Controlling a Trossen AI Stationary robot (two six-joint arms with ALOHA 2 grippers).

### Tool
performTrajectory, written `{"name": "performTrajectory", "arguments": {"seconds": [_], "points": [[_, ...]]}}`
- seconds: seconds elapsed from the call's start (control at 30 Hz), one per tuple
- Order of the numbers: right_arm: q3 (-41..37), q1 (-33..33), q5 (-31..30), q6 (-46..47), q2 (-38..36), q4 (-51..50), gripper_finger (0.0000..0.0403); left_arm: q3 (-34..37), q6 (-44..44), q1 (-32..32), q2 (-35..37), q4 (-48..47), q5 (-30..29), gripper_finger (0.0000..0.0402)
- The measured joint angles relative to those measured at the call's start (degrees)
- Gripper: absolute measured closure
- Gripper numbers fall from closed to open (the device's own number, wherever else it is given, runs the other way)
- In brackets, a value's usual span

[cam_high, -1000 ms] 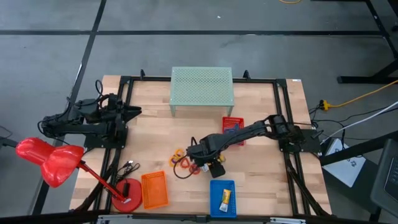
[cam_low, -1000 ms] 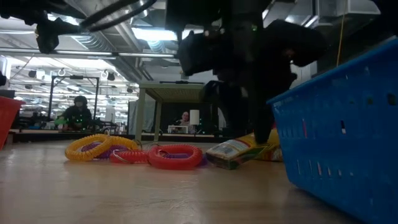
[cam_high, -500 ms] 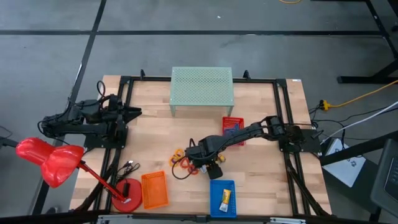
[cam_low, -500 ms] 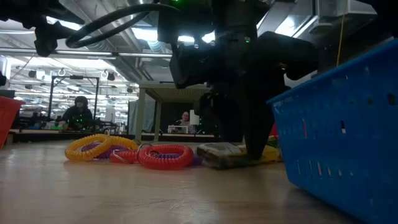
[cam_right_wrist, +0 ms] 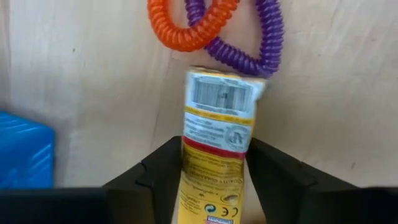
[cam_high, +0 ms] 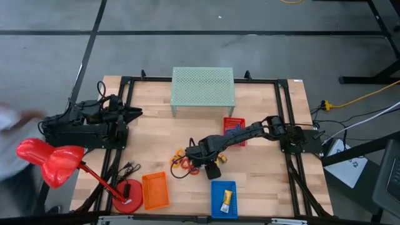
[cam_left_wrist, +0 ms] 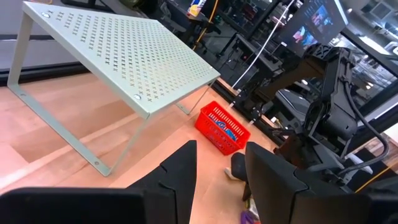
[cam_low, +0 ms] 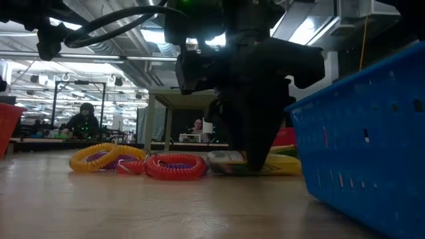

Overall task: Pick & Place Office Desk Supplies
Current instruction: Put the crayon box into the blue basket

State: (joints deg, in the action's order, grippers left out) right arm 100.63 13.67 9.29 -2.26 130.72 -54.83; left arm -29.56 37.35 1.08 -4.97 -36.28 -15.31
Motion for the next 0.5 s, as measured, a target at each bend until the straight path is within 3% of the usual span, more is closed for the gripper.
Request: {"name": "performTrajectory", "arguments": {"seconds": [0.27,0.5], "points": [[0.0,0.0,-0.4,1.0,0.0,0.0,0.0284,0.0,0.0,0.0,0.0,0.0,0.0,0.0270],[0.0,0.0,0.4,3.1,0.0,-0.1,0.0278,0.0,-0.1,0.0,0.0,0.0,0.0,0.0270]]}}
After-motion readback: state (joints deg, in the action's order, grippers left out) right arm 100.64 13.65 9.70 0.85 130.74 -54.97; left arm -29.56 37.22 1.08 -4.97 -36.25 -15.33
